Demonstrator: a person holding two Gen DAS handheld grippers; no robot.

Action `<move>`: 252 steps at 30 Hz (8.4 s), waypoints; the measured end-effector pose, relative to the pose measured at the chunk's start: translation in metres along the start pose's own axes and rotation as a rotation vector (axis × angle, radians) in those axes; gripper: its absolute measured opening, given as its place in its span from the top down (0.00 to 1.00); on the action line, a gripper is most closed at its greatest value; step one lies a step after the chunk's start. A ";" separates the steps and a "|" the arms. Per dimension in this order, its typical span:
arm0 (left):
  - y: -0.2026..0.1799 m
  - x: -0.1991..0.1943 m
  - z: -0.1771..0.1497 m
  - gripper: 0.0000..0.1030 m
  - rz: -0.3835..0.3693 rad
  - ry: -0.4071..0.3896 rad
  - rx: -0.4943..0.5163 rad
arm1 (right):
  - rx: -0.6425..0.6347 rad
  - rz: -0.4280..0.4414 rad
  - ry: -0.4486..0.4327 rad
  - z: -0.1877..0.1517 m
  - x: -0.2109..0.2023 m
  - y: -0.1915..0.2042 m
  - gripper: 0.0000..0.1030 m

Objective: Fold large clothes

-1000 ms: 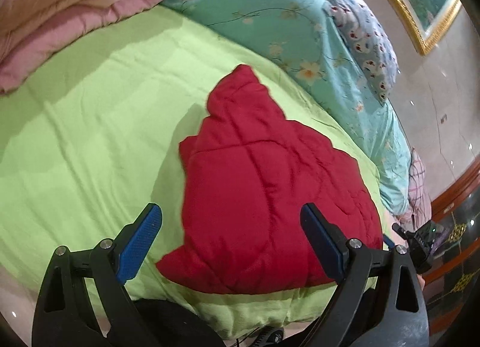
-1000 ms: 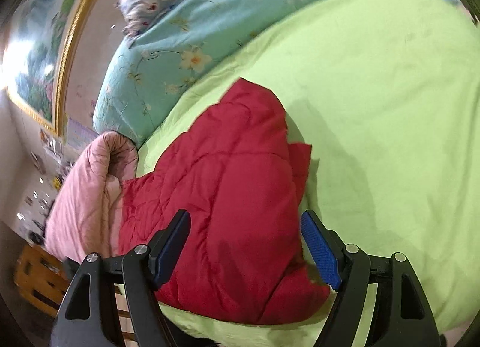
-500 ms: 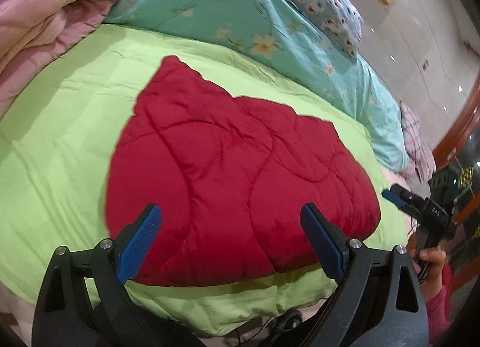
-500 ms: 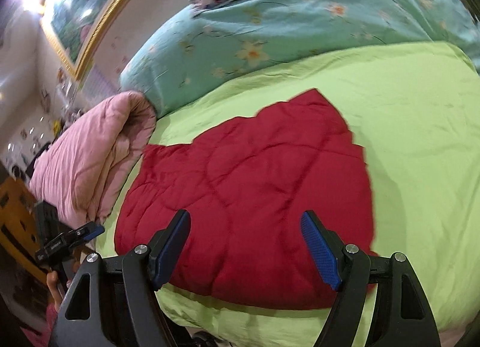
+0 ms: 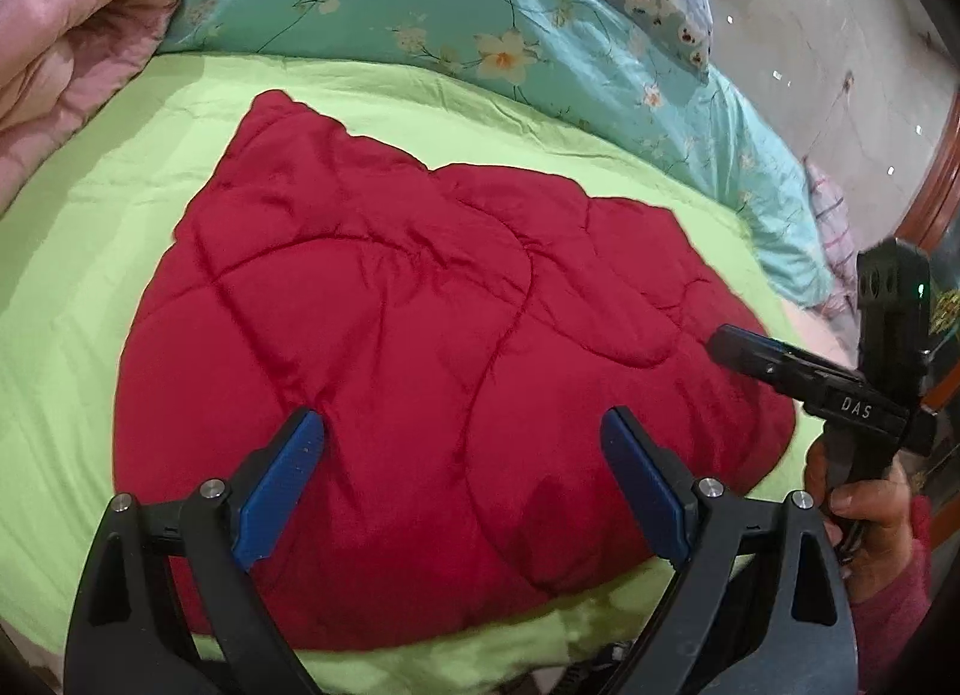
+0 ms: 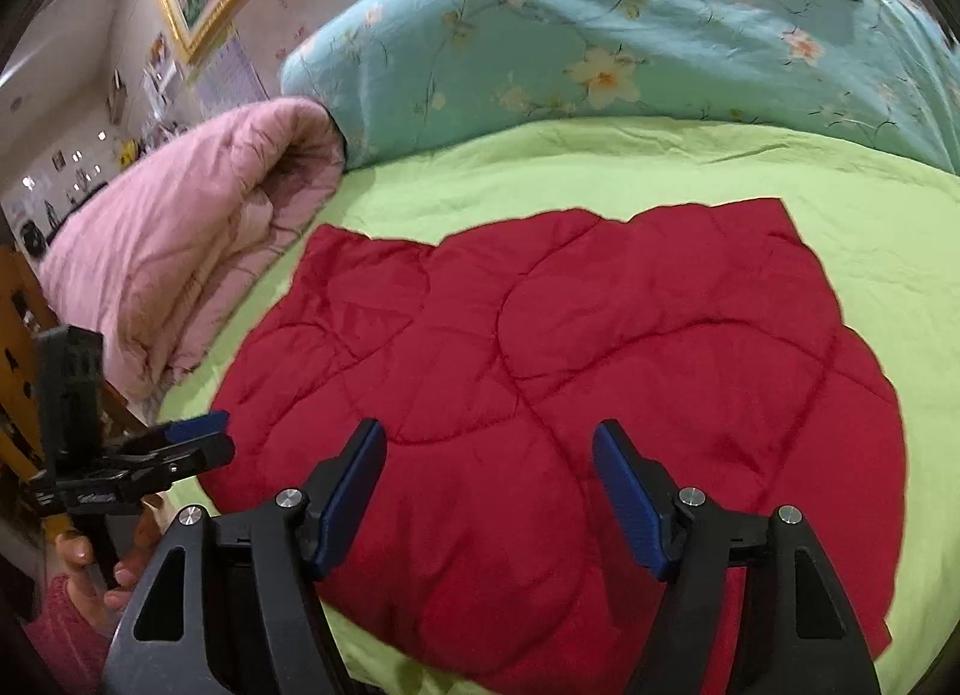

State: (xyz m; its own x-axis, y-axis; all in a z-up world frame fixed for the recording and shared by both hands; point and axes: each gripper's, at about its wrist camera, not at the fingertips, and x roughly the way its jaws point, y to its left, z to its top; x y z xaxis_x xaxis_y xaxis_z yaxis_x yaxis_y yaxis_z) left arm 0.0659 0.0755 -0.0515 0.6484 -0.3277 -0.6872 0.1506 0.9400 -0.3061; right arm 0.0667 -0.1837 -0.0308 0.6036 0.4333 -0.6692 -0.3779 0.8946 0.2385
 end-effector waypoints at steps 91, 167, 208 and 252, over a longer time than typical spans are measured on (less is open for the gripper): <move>0.014 0.041 -0.033 0.00 0.250 0.135 0.014 | 0.172 -0.239 0.048 -0.055 -0.028 -0.085 0.27; -0.048 -0.038 -0.122 0.00 0.341 0.078 0.158 | 0.000 -0.185 0.120 -0.137 -0.095 0.002 0.05; -0.083 -0.065 -0.067 0.00 0.477 -0.049 0.231 | -0.065 -0.172 0.093 -0.071 -0.094 0.022 0.00; -0.089 -0.043 -0.055 0.00 0.420 -0.014 0.226 | -0.088 -0.193 0.119 -0.055 -0.079 0.017 0.00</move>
State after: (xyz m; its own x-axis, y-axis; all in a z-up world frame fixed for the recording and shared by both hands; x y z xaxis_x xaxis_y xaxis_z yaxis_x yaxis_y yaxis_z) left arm -0.0166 0.0011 -0.0309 0.6979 0.0846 -0.7112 0.0312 0.9885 0.1482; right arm -0.0261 -0.2088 -0.0122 0.5853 0.2349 -0.7760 -0.3269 0.9442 0.0392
